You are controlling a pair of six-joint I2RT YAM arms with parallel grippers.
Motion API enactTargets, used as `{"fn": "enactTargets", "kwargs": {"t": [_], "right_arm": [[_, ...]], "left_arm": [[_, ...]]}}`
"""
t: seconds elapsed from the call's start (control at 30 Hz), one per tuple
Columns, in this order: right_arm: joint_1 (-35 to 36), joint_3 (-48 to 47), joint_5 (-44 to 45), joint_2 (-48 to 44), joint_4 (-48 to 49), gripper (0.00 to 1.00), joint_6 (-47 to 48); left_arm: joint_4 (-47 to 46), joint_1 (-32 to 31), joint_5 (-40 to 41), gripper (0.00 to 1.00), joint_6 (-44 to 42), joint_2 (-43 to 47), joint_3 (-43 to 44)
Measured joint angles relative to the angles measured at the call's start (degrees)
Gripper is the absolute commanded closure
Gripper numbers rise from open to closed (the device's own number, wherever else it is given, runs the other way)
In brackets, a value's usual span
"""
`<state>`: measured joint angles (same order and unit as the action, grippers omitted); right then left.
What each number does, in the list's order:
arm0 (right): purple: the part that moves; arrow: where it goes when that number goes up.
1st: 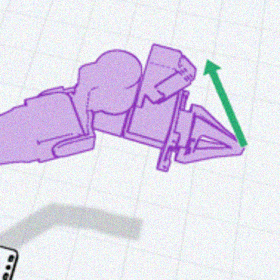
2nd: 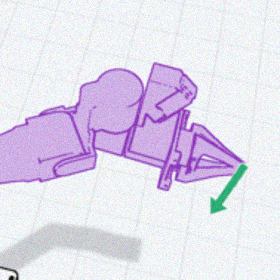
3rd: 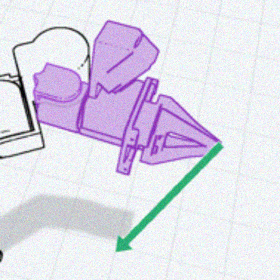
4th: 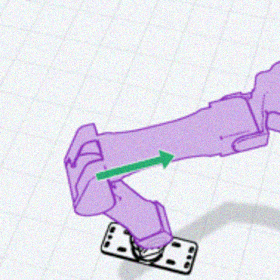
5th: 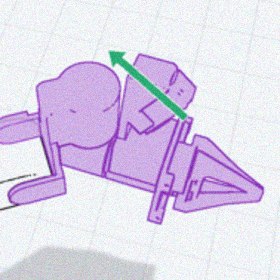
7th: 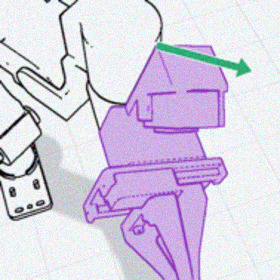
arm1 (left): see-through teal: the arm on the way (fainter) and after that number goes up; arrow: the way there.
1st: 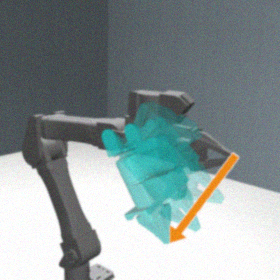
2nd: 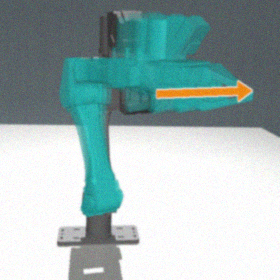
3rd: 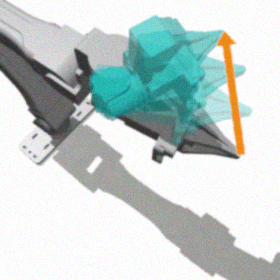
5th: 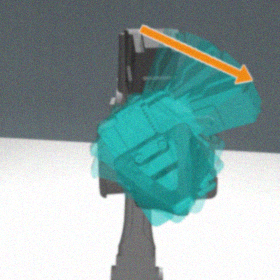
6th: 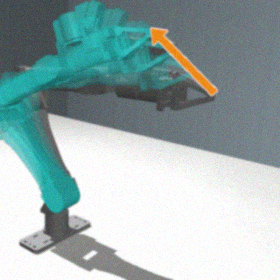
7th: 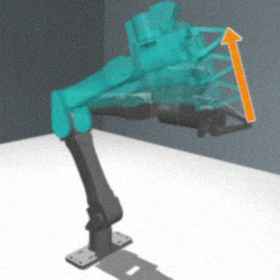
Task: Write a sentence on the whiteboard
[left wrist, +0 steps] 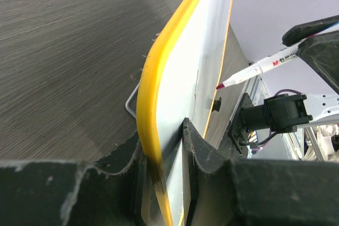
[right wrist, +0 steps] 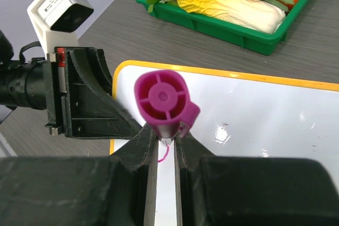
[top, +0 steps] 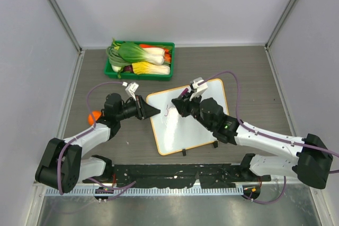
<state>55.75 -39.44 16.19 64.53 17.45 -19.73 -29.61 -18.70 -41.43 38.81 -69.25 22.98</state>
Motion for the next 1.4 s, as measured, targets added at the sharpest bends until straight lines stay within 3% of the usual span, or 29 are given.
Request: {"fn": "enactTargets", "kwargs": {"t": [0.67, 1.4], "right_arm": [[-0.6, 0.0, 2.1, 2.3, -0.8, 0.99, 0.1], [-0.7, 0.7, -1.2, 2.2, -3.0, 0.99, -2.1]], "left_arm": [[0.0, 0.0, 0.0, 1.0, 0.0, 0.0, 0.0], [0.1, 0.0, 0.0, 1.0, 0.0, 0.0, 0.0]]}}
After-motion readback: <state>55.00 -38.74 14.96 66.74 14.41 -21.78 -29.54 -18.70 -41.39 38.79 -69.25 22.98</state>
